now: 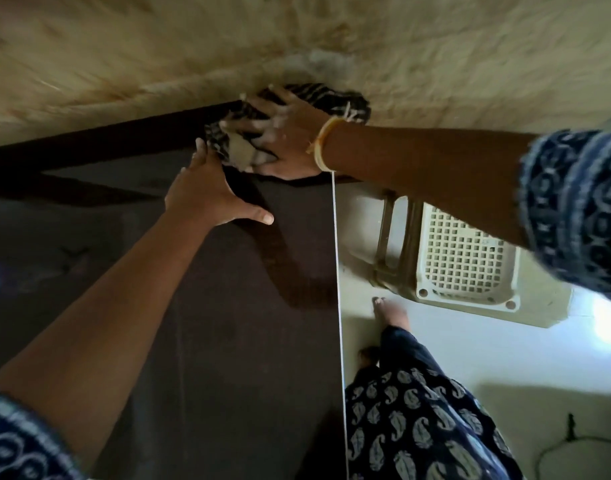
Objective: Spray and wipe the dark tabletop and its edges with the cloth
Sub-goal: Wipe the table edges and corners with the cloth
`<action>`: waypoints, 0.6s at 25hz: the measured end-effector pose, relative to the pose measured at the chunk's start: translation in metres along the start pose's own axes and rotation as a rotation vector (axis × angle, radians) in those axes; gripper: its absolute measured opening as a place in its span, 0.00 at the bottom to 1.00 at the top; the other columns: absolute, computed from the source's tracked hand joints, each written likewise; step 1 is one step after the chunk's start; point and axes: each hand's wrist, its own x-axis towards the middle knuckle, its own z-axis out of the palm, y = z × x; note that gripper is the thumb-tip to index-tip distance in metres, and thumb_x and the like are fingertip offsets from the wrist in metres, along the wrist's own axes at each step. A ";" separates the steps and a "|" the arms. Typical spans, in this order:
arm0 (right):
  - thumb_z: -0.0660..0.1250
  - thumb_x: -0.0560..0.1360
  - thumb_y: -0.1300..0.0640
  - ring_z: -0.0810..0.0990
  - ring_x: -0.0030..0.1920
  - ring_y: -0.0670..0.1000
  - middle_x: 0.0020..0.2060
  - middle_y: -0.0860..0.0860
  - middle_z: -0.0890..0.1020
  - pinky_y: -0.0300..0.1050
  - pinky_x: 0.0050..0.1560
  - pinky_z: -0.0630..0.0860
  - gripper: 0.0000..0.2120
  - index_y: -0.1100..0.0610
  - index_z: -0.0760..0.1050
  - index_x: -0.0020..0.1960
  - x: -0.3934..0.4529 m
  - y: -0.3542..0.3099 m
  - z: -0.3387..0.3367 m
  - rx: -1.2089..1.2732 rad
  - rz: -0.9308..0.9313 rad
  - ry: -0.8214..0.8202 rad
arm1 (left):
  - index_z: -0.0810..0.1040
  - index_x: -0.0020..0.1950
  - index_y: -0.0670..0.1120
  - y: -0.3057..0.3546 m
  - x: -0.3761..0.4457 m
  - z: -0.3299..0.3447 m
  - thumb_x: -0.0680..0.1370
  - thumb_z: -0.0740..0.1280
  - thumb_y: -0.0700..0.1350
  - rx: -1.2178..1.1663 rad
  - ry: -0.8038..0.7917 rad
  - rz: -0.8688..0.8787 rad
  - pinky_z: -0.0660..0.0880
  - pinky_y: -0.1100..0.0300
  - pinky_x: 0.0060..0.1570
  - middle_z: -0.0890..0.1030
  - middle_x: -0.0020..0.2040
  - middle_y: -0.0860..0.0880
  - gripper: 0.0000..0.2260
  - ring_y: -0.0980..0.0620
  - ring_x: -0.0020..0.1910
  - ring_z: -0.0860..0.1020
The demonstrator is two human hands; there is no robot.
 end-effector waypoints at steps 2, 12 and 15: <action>0.43 0.75 0.36 0.50 0.78 0.56 0.78 0.44 0.57 0.61 0.75 0.46 0.31 0.47 0.70 0.70 -0.024 -0.007 0.008 -0.001 -0.163 0.006 | 0.43 0.80 0.48 0.000 0.000 0.001 0.42 0.71 0.76 0.014 -0.005 0.008 0.57 0.44 0.75 0.42 0.80 0.45 0.75 0.45 0.79 0.50; 0.47 0.78 0.37 0.63 0.73 0.59 0.76 0.52 0.62 0.57 0.68 0.64 0.30 0.52 0.68 0.72 0.031 0.004 -0.003 0.067 0.277 0.007 | 0.41 0.80 0.47 0.007 0.002 0.000 0.47 0.77 0.70 0.076 -0.021 -0.038 0.55 0.45 0.76 0.40 0.80 0.46 0.73 0.46 0.79 0.48; 0.47 0.78 0.34 0.52 0.77 0.59 0.78 0.50 0.56 0.61 0.73 0.52 0.32 0.50 0.64 0.74 0.010 -0.004 0.001 0.023 0.181 0.023 | 0.40 0.80 0.47 0.004 0.001 0.002 0.47 0.76 0.70 0.073 -0.011 -0.026 0.55 0.45 0.76 0.40 0.80 0.46 0.72 0.46 0.79 0.48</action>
